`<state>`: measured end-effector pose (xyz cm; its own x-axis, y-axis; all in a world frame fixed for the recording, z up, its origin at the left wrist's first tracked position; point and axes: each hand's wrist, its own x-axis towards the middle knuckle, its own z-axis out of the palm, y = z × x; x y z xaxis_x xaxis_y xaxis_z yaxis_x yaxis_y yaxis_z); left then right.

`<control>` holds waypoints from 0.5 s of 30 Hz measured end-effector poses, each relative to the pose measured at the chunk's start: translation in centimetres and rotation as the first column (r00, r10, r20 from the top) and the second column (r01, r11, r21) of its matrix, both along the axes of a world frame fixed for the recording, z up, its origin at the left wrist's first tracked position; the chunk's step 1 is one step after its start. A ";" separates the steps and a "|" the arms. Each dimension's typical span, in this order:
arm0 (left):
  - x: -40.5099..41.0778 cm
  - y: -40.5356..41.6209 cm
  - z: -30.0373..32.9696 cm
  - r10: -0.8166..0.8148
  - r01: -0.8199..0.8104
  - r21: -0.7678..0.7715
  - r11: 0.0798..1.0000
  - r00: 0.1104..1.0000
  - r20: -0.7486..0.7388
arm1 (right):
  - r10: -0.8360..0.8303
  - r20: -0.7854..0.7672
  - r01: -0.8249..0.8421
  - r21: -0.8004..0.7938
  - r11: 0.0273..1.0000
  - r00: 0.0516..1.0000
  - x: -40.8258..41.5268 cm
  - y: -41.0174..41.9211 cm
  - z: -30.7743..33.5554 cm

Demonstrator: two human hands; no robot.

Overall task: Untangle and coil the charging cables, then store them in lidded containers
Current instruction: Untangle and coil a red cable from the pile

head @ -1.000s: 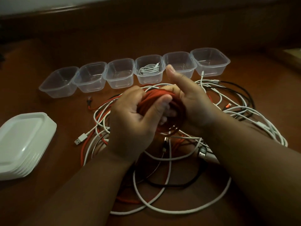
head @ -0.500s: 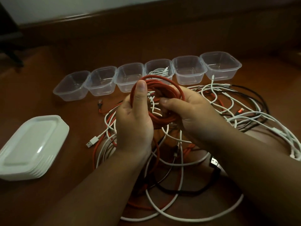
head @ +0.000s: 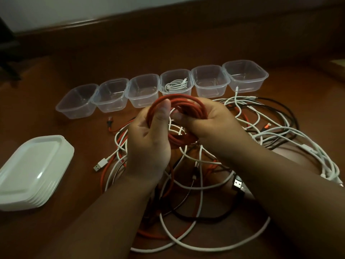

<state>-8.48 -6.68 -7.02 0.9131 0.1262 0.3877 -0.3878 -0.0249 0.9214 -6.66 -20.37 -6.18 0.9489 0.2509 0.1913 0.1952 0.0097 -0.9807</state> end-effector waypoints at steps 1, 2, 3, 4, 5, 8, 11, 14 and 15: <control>0.0 -0.2 0.1 0.003 -0.006 -0.071 0.997 0.999 -0.041 | 0.014 -0.001 -0.014 0.009 1.000 1.000 0.1 0.0 0.0; 0.0 -0.5 0.1 -0.004 -0.008 -0.143 0.990 0.996 -0.088 | 0.037 -0.013 -0.037 0.023 0.999 0.999 0.1 -0.1 0.1; 0.0 -0.6 0.1 -0.015 -0.014 -0.203 0.979 0.990 -0.140 | 0.063 -0.035 -0.061 0.043 0.997 0.997 0.1 -0.1 0.1; 0.0 -0.8 0.2 -0.024 -0.025 -0.252 0.967 0.981 -0.193 | 0.088 -0.071 -0.082 0.083 0.993 0.994 0.2 0.0 0.1; -0.1 -0.9 0.2 -0.040 -0.035 -0.296 0.955 0.969 -0.243 | 0.116 -0.119 -0.097 0.149 0.984 0.986 0.2 0.2 0.0; -0.1 -1.2 0.2 -0.093 -0.051 -0.377 0.925 0.931 -0.354 | 0.228 -0.281 -0.093 0.422 0.902 0.932 -0.2 0.9 0.1; -0.2 -1.6 0.0 -0.136 -0.039 -0.396 0.917 0.905 -0.404 | 0.258 -0.349 -0.003 0.588 0.809 0.901 -0.7 1.4 0.4; -0.2 -1.7 -0.2 -0.157 -0.008 -0.365 0.931 0.894 -0.419 | 0.212 -0.395 0.116 0.661 0.742 0.894 -0.6 1.4 0.4; -0.3 -1.8 -0.1 -0.162 0.014 -0.343 0.939 0.899 -0.407 | 0.191 -0.404 0.145 0.668 0.730 0.895 -0.5 1.3 0.5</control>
